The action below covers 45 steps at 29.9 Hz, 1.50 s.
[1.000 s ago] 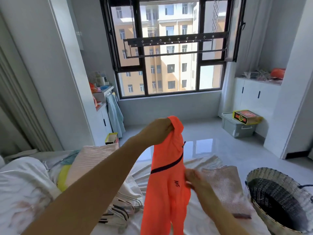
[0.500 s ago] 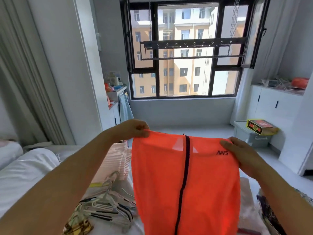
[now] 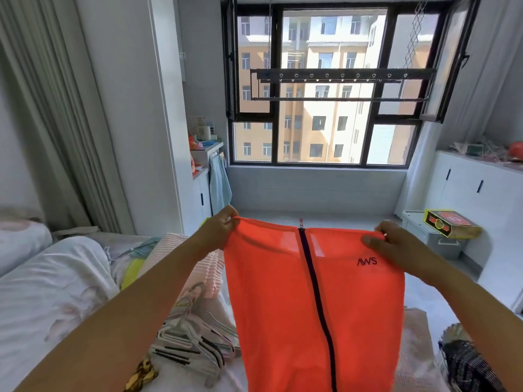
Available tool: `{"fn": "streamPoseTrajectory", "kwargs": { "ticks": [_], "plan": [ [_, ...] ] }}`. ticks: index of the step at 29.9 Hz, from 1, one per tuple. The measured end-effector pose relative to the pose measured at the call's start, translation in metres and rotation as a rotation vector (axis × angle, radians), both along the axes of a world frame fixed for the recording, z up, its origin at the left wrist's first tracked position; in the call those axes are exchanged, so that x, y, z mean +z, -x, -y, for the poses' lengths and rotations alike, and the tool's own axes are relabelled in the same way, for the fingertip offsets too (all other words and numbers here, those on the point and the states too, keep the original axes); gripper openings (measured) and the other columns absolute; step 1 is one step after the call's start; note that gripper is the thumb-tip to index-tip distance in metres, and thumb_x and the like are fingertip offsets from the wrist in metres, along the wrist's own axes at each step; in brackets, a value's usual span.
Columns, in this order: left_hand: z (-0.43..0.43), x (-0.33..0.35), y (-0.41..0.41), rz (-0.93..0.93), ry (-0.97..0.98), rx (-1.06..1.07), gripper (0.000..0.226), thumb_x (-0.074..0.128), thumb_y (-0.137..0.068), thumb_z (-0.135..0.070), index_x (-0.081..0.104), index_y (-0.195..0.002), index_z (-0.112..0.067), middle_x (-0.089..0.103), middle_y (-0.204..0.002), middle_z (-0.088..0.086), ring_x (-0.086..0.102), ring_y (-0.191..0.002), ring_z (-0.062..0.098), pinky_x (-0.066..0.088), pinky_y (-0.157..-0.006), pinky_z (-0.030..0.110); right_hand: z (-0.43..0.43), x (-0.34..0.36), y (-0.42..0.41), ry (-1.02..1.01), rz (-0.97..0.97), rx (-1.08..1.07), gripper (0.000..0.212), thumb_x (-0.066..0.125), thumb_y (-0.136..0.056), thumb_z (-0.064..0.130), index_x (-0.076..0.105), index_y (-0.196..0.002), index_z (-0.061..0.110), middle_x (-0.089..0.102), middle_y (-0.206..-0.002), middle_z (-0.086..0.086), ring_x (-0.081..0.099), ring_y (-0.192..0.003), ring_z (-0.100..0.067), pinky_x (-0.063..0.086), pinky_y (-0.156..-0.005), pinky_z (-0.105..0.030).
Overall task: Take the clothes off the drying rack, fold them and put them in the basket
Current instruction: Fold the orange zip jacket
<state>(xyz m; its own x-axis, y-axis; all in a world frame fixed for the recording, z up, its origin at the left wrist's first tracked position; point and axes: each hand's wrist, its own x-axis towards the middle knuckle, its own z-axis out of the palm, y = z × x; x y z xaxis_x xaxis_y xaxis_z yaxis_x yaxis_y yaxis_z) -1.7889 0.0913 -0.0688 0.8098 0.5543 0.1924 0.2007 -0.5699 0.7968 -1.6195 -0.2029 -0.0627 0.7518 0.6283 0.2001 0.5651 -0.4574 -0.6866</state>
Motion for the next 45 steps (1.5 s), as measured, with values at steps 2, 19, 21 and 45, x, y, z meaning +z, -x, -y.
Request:
{"fn": "streamPoseTrajectory", "kwargs": {
  "ticks": [2, 19, 21, 45],
  "plan": [
    [-0.001, -0.003, 0.0, 0.05, 0.141, 0.004, 0.019, 0.04, -0.099, -0.021, 0.047, -0.082, -0.022, 0.037, -0.063, 0.002, 0.037, -0.053, 0.013, 0.037, -0.05, 0.023, 0.005, -0.002, -0.003, -0.141, -0.231, 0.086, 0.043, 0.076, -0.07, 0.044, 0.05, -0.08, 0.012, 0.056, -0.072, -0.008, 0.051, -0.064, -0.019, 0.036, -0.058, -0.03],
    [-0.005, 0.053, -0.014, 0.125, 0.326, -0.294, 0.015, 0.056, -0.09, -0.01, 0.062, -0.087, -0.024, 0.06, -0.089, 0.005, 0.056, -0.073, 0.016, 0.05, -0.057, 0.022, 0.017, -0.072, 0.0, 0.036, -0.992, 0.342, 0.082, 0.096, -0.035, 0.031, 0.067, -0.103, -0.005, 0.07, -0.099, -0.014, 0.069, -0.084, -0.021, 0.056, -0.073, -0.027],
    [-0.012, 0.052, -0.011, 0.068, 0.226, -0.263, 0.013, 0.058, -0.09, -0.013, 0.062, -0.088, -0.026, 0.061, -0.088, 0.006, 0.057, -0.074, 0.017, 0.048, -0.06, 0.024, 0.016, -0.069, 0.002, -0.177, -0.963, 0.298, 0.089, 0.096, -0.031, 0.031, 0.065, -0.108, 0.0, 0.068, -0.109, -0.017, 0.067, -0.096, -0.027, 0.056, -0.078, -0.03],
    [-0.029, -0.013, 0.027, 0.071, 0.516, -0.279, 0.053, 0.087, -0.049, -0.039, 0.065, -0.086, -0.007, 0.06, -0.071, 0.002, 0.057, -0.061, 0.008, 0.05, -0.056, 0.018, 0.014, -0.015, -0.011, -0.389, -0.004, -0.187, 0.021, 0.062, -0.084, 0.004, 0.051, -0.074, 0.019, 0.055, -0.075, -0.002, 0.048, -0.066, -0.01, 0.035, -0.057, -0.017]
  ]
}}
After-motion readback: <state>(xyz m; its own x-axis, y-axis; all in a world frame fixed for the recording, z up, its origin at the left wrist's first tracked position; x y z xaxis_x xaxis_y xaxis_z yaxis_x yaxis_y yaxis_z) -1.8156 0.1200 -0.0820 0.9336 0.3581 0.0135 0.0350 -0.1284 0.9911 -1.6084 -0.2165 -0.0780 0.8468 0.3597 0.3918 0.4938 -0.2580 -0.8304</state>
